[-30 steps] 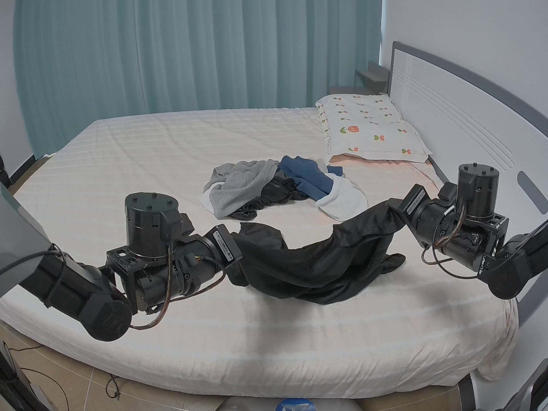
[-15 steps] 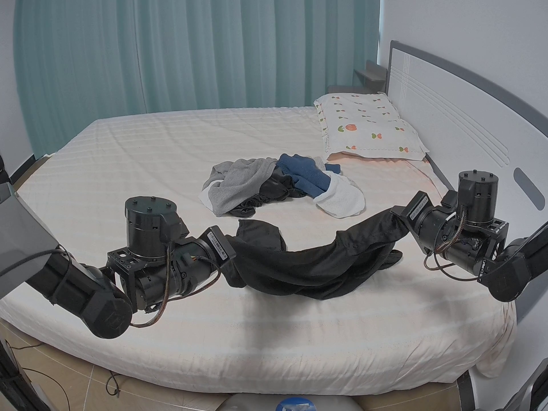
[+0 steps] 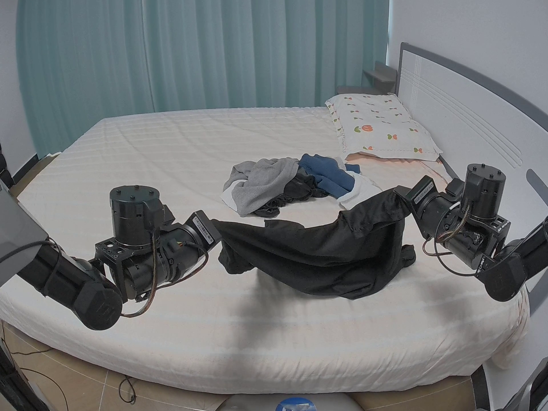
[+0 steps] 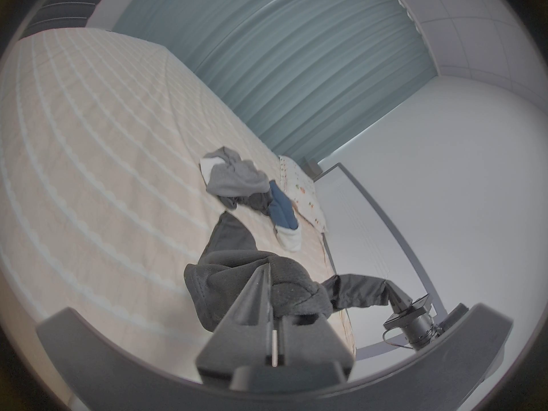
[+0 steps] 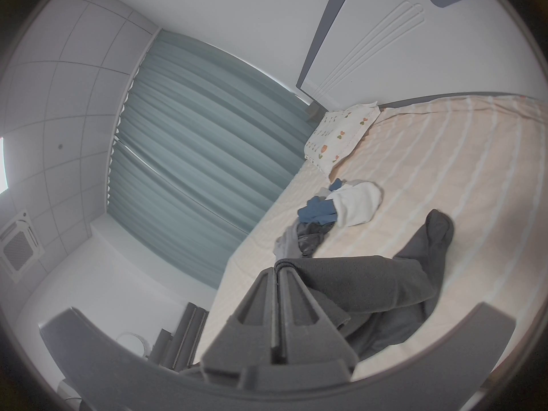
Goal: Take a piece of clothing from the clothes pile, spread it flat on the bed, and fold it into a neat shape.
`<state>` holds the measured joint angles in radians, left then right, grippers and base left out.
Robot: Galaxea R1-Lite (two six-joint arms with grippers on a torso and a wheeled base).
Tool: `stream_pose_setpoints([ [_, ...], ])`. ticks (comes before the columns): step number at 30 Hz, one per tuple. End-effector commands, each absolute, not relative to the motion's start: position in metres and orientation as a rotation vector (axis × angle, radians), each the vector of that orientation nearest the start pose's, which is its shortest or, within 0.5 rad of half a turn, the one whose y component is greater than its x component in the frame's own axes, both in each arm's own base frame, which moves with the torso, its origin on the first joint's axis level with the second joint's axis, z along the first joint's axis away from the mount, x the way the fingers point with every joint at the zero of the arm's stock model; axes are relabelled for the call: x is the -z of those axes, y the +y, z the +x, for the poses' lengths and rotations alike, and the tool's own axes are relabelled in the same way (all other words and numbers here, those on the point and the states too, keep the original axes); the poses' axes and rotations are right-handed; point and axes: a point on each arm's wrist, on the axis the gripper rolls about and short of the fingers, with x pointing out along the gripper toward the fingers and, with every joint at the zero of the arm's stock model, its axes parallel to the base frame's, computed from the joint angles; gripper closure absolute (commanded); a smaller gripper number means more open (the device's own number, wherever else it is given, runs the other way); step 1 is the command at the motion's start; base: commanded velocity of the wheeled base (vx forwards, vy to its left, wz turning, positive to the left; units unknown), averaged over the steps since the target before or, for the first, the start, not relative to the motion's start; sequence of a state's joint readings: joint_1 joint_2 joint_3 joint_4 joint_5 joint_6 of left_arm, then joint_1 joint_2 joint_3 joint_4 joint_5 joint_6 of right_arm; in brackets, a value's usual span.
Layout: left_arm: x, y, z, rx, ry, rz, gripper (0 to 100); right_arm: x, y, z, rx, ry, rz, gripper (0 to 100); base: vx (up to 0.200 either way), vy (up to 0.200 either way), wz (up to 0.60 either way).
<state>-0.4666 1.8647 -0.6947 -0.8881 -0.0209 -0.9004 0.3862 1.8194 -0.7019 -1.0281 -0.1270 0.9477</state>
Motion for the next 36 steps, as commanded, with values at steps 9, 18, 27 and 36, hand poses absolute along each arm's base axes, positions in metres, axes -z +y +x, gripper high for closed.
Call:
stream_pose_setpoints([
  [9,-0.1338,-0.1377,0.2902,0.322,0.421,-0.83,100,-0.1622,0.1151,0.2996,-0.206,0.162,0.971,100,0.0,0.2,0.0],
  [18,-0.1343,-0.1348,0.2919,0.316,0.414,-0.832,100,-0.1642,0.1131,0.3009,-0.203,0.156,1.001,100,0.0,0.2,0.0],
  [27,-0.1358,-0.1327,0.2921,0.312,0.407,-0.834,100,-0.1666,0.1127,0.3002,-0.205,0.149,1.008,100,0.0,0.2,0.0],
  [36,-0.1392,-0.1317,0.291,0.316,0.397,-0.837,100,-0.1666,0.1128,0.3002,-0.206,0.15,1.009,100,0.0,0.2,0.0],
])
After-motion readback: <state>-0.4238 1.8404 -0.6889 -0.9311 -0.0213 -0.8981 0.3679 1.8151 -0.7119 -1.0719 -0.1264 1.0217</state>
